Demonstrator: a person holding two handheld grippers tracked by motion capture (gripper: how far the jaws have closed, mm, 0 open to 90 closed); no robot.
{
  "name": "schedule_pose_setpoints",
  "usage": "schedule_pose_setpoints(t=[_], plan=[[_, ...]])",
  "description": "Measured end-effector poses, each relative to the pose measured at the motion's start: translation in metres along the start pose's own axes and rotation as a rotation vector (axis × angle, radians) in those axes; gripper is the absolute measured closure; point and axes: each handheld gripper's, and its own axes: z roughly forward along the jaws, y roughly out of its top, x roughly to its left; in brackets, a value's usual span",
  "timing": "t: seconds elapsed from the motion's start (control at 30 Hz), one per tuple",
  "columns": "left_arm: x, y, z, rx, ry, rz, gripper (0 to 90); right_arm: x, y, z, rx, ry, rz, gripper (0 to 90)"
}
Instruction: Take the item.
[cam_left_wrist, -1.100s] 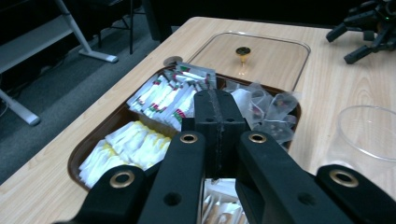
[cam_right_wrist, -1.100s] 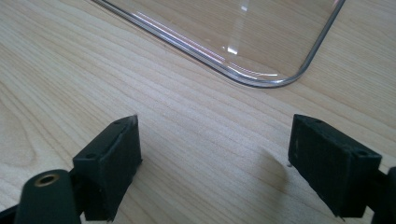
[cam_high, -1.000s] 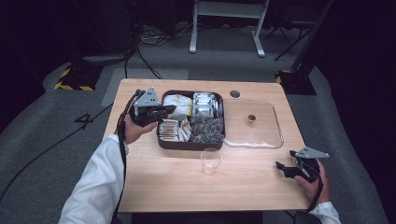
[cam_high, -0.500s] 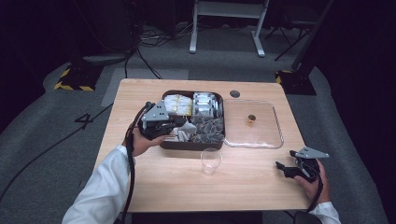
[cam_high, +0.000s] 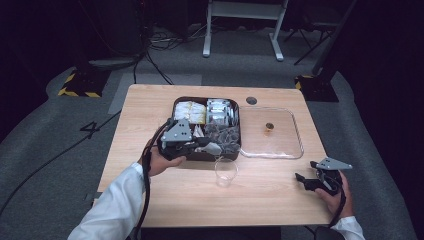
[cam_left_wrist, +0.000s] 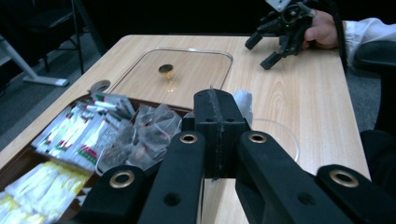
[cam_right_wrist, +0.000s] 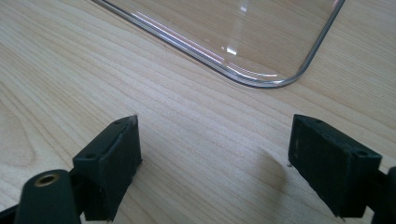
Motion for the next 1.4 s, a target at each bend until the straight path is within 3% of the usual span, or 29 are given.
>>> schedule_pose_setpoints(t=[0.1, 0.43, 0.7, 1.17, 1.4], plan=[[-0.006, 0.003, 0.004, 0.005, -0.012, 0.018, 90.0, 0.0, 0.0, 0.0, 0.0, -0.001, -0.002, 17.4], [-0.014, 0.002, 0.021, 0.029, -0.061, 0.018, 90.0, 0.0, 0.0, 0.0, -0.001, 0.0, -0.002, 17.3], [-0.026, -0.002, 0.048, 0.123, -0.108, 0.059, 90.0, 0.0, 0.0, 0.0, -0.001, -0.001, -0.003, 17.4], [-0.027, -0.017, 0.078, 0.18, -0.175, 0.03, 90.0, 0.0, 0.0, 0.0, -0.001, -0.004, -0.004, 17.4], [-0.025, -0.022, 0.084, 0.207, -0.177, 0.024, 89.5, 0.001, 0.0, 0.0, -0.002, -0.004, -0.005, 17.3]])
